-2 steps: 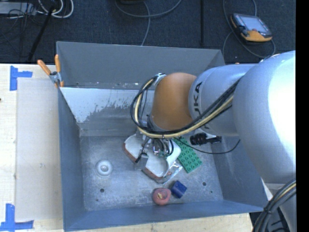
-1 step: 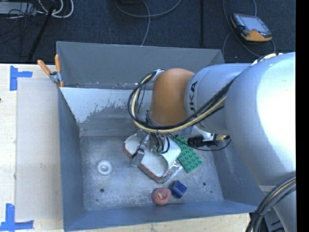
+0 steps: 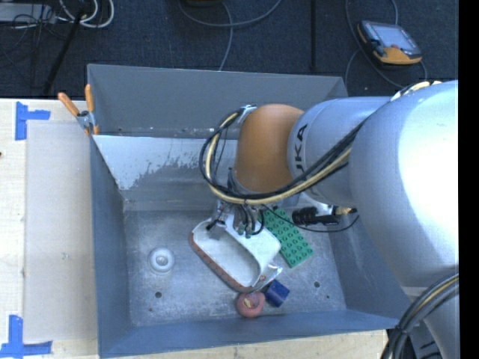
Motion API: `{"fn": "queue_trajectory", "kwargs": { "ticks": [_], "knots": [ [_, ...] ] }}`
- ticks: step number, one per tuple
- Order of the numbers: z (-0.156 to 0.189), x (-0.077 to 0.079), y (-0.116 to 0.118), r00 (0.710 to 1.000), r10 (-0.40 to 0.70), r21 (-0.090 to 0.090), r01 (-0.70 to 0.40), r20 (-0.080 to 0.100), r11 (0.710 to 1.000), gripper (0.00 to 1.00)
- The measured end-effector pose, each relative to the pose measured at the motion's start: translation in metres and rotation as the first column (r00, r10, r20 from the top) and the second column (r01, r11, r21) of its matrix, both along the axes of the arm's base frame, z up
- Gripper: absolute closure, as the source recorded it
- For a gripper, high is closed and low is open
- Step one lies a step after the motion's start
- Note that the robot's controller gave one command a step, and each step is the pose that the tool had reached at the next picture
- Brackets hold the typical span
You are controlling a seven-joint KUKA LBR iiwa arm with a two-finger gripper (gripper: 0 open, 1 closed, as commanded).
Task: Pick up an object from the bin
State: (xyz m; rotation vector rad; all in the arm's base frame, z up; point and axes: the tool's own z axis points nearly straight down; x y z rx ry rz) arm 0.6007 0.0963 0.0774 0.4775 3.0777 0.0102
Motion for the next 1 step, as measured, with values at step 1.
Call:
{"fn": "queue_trajectory", "kwargs": {
  "ticks": [1],
  "knots": [
    [0.1390,-0.0299,0.0044,1.000,0.022,0.000,-0.022,-0.020,1.000,1.00]
  ]
}}
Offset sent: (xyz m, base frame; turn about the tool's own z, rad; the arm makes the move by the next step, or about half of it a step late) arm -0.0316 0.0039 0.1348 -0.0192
